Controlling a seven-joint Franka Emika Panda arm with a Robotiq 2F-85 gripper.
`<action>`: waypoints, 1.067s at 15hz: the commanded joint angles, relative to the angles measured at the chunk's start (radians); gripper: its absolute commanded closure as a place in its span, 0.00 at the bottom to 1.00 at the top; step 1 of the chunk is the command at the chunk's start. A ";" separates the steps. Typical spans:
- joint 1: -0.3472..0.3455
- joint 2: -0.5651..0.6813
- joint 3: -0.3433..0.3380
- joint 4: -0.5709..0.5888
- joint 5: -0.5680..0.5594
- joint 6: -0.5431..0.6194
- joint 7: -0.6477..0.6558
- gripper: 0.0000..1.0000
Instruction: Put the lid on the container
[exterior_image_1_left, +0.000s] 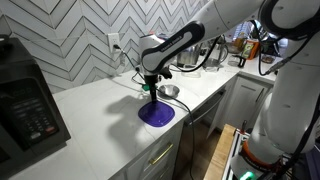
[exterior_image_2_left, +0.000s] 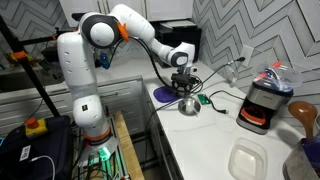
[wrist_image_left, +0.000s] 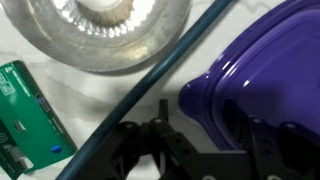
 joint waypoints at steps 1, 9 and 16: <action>-0.014 -0.018 0.015 -0.022 0.006 0.056 0.051 0.10; -0.011 -0.044 0.026 -0.050 0.007 0.070 0.148 0.73; -0.020 -0.129 0.019 -0.091 0.072 -0.029 0.080 0.59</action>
